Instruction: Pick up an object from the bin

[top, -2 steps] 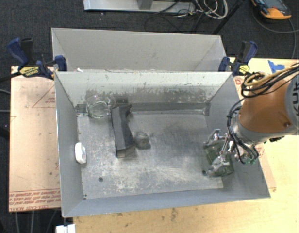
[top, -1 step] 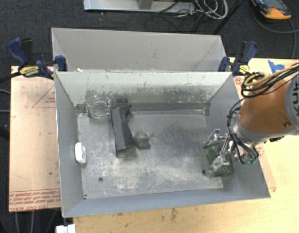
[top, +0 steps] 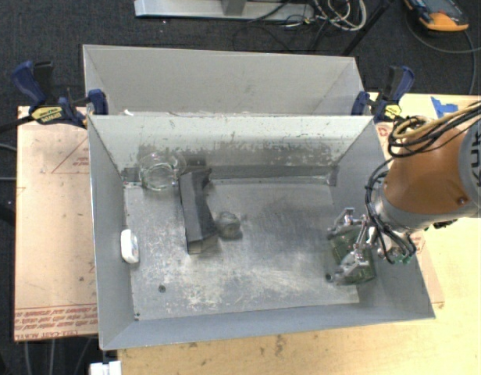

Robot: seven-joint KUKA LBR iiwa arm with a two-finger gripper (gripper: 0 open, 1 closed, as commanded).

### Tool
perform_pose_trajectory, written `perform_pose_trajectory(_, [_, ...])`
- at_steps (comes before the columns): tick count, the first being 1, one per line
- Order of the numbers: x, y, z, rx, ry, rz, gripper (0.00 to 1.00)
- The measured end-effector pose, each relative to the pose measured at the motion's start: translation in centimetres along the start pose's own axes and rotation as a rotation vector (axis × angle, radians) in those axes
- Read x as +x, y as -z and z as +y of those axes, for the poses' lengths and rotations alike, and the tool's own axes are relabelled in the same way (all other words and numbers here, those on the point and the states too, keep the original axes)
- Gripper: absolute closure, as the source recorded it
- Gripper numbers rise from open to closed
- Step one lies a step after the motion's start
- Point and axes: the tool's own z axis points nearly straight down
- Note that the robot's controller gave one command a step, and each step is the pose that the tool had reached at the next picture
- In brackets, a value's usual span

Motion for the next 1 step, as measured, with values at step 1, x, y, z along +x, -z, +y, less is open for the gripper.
perform_pose_trajectory(1, [0.00, 0.00, 0.00, 0.000, 0.000, 0.000, 1.00])
